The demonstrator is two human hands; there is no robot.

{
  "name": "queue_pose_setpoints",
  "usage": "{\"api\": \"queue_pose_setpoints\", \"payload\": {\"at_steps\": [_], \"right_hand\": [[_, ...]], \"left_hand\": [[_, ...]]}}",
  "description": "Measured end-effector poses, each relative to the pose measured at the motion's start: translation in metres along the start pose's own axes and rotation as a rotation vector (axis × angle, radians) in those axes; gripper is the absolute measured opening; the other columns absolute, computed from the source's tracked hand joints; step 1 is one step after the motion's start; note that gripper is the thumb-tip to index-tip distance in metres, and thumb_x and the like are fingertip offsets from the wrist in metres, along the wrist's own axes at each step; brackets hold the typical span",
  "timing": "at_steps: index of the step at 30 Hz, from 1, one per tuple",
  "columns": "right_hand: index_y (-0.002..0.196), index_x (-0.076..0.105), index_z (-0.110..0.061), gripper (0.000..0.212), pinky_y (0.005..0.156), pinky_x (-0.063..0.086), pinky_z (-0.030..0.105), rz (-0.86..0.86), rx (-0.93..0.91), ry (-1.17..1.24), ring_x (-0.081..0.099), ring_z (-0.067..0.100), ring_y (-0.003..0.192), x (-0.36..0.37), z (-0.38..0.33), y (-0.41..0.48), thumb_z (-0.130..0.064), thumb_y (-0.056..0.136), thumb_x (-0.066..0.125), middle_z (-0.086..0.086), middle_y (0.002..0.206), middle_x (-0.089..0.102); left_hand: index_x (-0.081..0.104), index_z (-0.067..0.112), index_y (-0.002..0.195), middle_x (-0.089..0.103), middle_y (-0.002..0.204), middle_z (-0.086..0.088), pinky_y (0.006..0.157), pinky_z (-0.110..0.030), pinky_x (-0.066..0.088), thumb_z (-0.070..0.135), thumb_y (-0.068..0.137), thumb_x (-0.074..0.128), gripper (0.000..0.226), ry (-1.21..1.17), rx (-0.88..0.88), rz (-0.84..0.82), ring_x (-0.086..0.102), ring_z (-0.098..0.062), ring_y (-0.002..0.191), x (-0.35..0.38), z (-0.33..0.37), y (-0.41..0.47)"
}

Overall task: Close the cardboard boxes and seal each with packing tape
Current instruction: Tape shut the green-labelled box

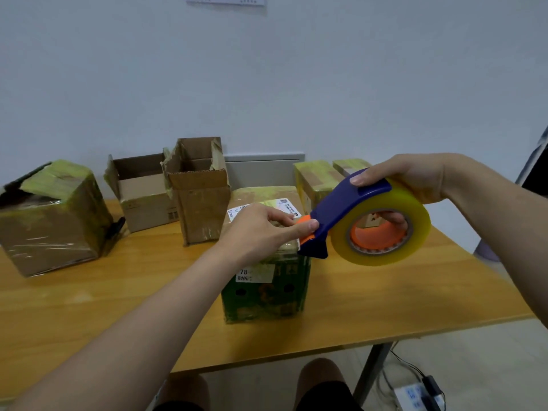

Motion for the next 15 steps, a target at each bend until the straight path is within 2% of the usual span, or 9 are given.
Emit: {"api": "queue_pose_setpoints", "payload": {"at_steps": [1,4,7,9,11,13,15], "right_hand": [[0.096,0.078,-0.004,0.062,0.053,0.054,0.031,0.013,0.009,0.0,0.059,0.027,0.05,-0.002,0.002,-0.002,-0.053,0.057,0.087,0.026,0.087,0.061],[0.083,0.078,-0.006,0.042,0.05,0.052,0.029,0.036,0.026,0.028,0.058,0.025,0.046,-0.002,0.006,-0.006,-0.047,0.073,0.077,0.019,0.068,0.065],[0.087,0.074,-0.007,0.04,0.046,0.049,0.025,0.057,-0.012,0.042,0.056,0.018,0.04,0.003,0.004,-0.005,-0.046,0.083,0.07,0.009,0.058,0.066],[0.083,0.074,-0.011,0.036,0.045,0.047,0.023,0.053,-0.024,0.019,0.055,0.015,0.039,0.005,0.003,-0.004,-0.045,0.085,0.061,0.005,0.056,0.066],[0.086,0.073,-0.011,0.032,0.047,0.047,0.024,0.041,-0.027,0.004,0.056,0.015,0.041,0.005,0.002,-0.002,-0.043,0.085,0.068,0.006,0.062,0.068],[0.083,0.075,-0.011,0.03,0.046,0.048,0.024,0.032,-0.014,0.001,0.056,0.016,0.042,0.002,0.005,-0.002,-0.041,0.085,0.07,0.008,0.063,0.068],[0.075,0.078,-0.014,0.029,0.045,0.049,0.024,0.004,-0.008,-0.012,0.056,0.016,0.04,0.002,0.009,-0.002,-0.04,0.087,0.072,0.008,0.059,0.066]], "left_hand": [[0.081,0.029,0.099,0.075,0.108,0.018,0.077,-0.03,0.056,0.081,0.067,0.063,0.064,0.02,0.001,0.024,0.061,0.001,0.098,0.0,0.001,0.002],[0.079,0.027,0.085,0.076,0.105,0.015,0.082,-0.038,0.058,0.089,0.06,0.059,0.069,0.057,0.013,0.043,0.062,-0.004,0.099,0.001,0.004,0.004],[0.074,0.025,0.083,0.073,0.091,0.009,0.076,-0.038,0.055,0.094,0.068,0.05,0.075,0.176,0.03,0.008,0.065,-0.012,0.089,-0.001,0.012,0.007],[0.072,0.024,0.09,0.07,0.088,0.005,0.077,-0.038,0.054,0.096,0.073,0.037,0.082,0.307,0.044,-0.062,0.066,-0.015,0.084,0.002,0.024,0.014],[0.07,0.024,0.099,0.07,0.094,0.005,0.082,-0.036,0.054,0.096,0.079,0.029,0.086,0.356,0.078,-0.109,0.066,-0.015,0.09,0.008,0.037,0.019],[0.069,0.025,0.11,0.068,0.106,0.007,0.091,-0.039,0.054,0.087,0.083,0.031,0.078,0.255,0.117,-0.161,0.064,-0.014,0.1,0.02,0.043,0.018],[0.064,0.026,0.125,0.064,0.12,0.009,0.104,-0.047,0.049,0.073,0.086,0.035,0.068,0.092,0.079,-0.224,0.059,-0.016,0.113,0.028,0.033,0.013]]}}
Point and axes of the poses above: each hand's wrist, its own y-axis towards the middle knuckle, its own x-axis out of the palm, z = x × y, the point moved 7 cm from there along y, towards the middle knuckle
